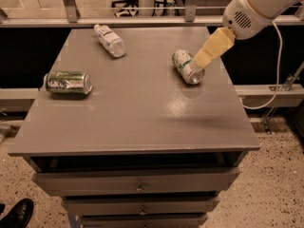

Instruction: Place 7up can upright

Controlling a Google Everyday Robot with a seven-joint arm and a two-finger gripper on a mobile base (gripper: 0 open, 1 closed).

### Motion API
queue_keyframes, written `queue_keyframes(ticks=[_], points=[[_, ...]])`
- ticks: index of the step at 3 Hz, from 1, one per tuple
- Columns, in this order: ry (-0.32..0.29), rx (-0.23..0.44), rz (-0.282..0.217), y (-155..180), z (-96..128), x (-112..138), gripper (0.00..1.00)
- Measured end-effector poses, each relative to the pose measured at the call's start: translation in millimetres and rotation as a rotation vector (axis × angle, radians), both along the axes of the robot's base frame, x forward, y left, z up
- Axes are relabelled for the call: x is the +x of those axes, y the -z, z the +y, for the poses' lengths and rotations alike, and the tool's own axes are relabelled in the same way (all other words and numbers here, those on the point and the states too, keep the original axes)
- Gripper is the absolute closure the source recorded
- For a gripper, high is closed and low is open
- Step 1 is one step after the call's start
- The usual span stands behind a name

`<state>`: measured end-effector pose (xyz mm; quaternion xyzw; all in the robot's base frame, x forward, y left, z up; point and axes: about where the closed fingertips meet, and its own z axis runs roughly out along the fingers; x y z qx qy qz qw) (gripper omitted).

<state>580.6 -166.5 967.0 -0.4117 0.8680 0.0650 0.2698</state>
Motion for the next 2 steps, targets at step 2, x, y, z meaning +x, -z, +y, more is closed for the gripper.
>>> queue_keyframes(ticks=[2], points=[[0.174, 0.110, -0.008, 8.6, 19.2, 38.6, 0.00]])
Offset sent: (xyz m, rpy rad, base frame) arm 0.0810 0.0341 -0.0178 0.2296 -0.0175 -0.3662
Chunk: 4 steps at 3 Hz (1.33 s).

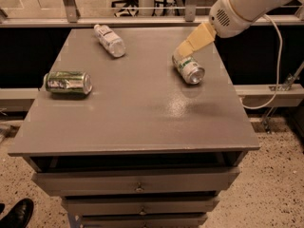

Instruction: Place 7up can upright

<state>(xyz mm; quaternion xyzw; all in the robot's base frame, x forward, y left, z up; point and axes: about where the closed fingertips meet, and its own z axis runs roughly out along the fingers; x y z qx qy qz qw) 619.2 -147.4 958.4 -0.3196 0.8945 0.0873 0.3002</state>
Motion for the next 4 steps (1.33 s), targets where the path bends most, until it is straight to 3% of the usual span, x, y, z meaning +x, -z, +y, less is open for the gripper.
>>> queue_keyframes(ticks=[1, 2, 3, 4], points=[[0.123, 0.057, 0.021, 10.6, 18.1, 44.8, 0.00], [0.207, 0.102, 0.039, 15.2, 34.2, 75.7, 0.00], [0.250, 0.076, 0.080, 39.3, 50.3, 95.8, 0.00], [0.274, 0.012, 0.128, 71.0, 51.5, 98.9, 0.00]])
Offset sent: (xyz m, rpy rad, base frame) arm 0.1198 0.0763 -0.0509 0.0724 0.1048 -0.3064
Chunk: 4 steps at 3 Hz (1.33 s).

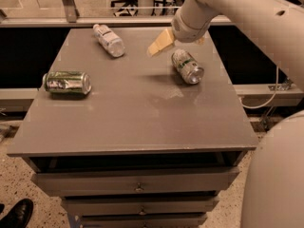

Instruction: Place 7up can upright

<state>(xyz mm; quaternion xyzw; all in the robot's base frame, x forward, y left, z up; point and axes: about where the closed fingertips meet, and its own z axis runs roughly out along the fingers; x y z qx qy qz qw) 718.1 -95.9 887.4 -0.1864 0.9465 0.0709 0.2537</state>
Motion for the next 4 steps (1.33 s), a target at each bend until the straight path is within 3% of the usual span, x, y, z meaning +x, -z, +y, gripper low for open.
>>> queue_keyframes(ticks=[2, 3, 4], points=[[-0.004, -0.087, 0.071, 39.5, -15.7, -10.6, 0.00], [-0.014, -0.129, 0.079, 44.4, -25.3, -11.2, 0.14], [-0.033, -0.171, 0.071, 43.1, -34.0, -9.1, 0.37]])
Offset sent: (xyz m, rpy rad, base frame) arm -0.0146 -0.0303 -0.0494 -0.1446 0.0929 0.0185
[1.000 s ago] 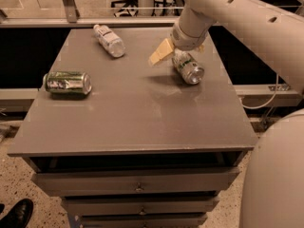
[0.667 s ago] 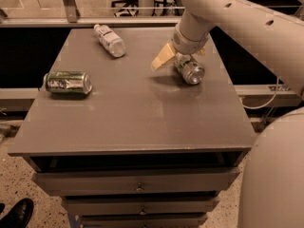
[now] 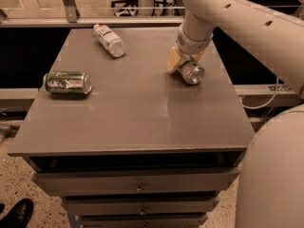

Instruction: Place 7up can upright

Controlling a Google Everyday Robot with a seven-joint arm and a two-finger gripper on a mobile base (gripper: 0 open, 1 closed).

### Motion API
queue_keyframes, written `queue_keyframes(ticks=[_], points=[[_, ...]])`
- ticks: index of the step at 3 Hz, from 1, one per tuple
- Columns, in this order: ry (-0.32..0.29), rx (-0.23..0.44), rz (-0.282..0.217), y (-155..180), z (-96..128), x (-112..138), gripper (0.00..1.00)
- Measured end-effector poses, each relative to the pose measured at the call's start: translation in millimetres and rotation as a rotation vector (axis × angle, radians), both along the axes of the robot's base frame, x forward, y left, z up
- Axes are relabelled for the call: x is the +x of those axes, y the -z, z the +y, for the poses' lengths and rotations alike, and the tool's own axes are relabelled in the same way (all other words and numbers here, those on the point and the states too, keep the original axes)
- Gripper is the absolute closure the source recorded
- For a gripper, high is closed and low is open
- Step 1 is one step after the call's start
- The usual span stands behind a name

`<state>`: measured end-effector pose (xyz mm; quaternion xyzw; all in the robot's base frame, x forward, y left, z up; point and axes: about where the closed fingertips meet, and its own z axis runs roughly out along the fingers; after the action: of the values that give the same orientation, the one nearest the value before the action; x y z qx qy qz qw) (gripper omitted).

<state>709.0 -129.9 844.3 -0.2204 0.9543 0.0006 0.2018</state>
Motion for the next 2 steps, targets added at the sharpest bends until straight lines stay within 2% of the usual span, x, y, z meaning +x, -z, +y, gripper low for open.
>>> queue_keyframes(ticks=[1, 2], points=[[-0.035, -0.053, -0.015, -4.3, -7.5, 6.9, 0.61], [-0.075, -0.051, -0.078, -23.4, -15.0, 12.2, 0.84]])
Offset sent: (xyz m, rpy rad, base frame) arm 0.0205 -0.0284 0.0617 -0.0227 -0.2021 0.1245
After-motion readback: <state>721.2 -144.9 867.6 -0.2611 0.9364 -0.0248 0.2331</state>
